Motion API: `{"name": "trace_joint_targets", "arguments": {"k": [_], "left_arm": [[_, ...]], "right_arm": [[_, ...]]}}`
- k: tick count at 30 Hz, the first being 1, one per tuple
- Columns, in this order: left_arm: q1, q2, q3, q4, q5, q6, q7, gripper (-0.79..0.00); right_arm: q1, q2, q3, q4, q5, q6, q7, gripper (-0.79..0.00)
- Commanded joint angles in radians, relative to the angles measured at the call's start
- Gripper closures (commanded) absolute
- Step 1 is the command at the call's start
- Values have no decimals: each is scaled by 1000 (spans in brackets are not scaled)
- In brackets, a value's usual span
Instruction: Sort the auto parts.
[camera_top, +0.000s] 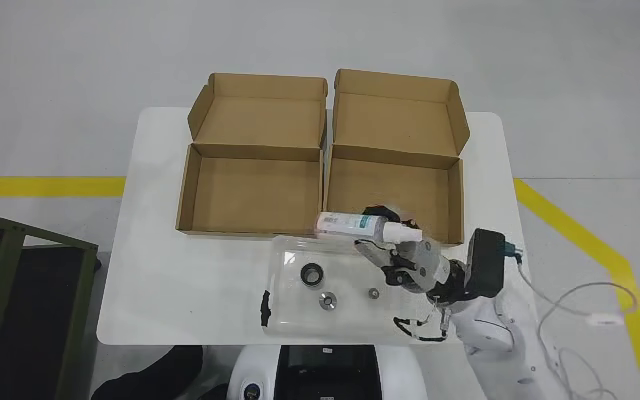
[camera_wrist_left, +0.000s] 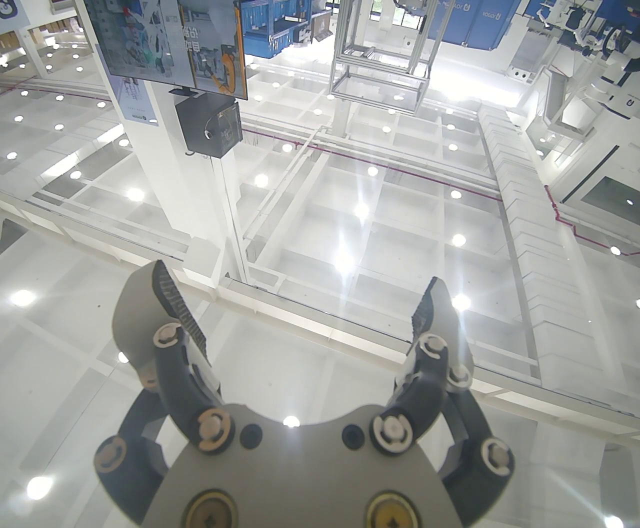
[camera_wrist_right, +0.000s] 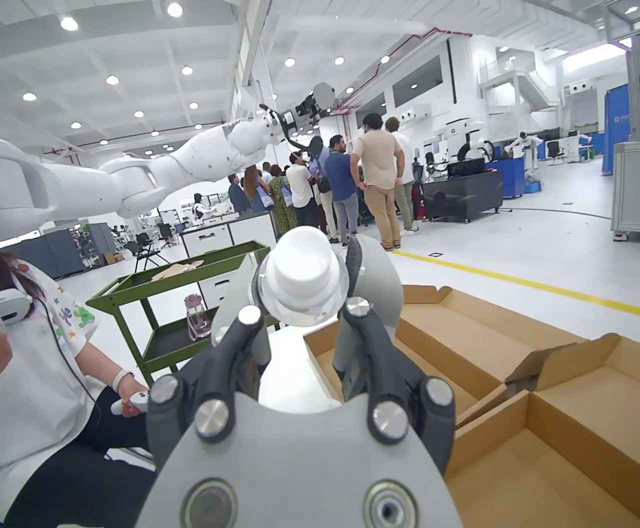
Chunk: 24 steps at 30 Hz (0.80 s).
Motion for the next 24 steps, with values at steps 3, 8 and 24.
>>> {"name": "trace_joint_targets", "arguments": {"k": [3,8,24], "left_arm": [[0,0,0,0,0,0,0,-785],[0,0,0,0,0,0,0,-785],[0,0,0,0,0,0,0,-785]], "right_arm": [[4,-2,9,3,26,3,-47,0],[4,-5,14,1,16,11,-85,0],[57,-9,-36,70,-286,250,160,0]]}}
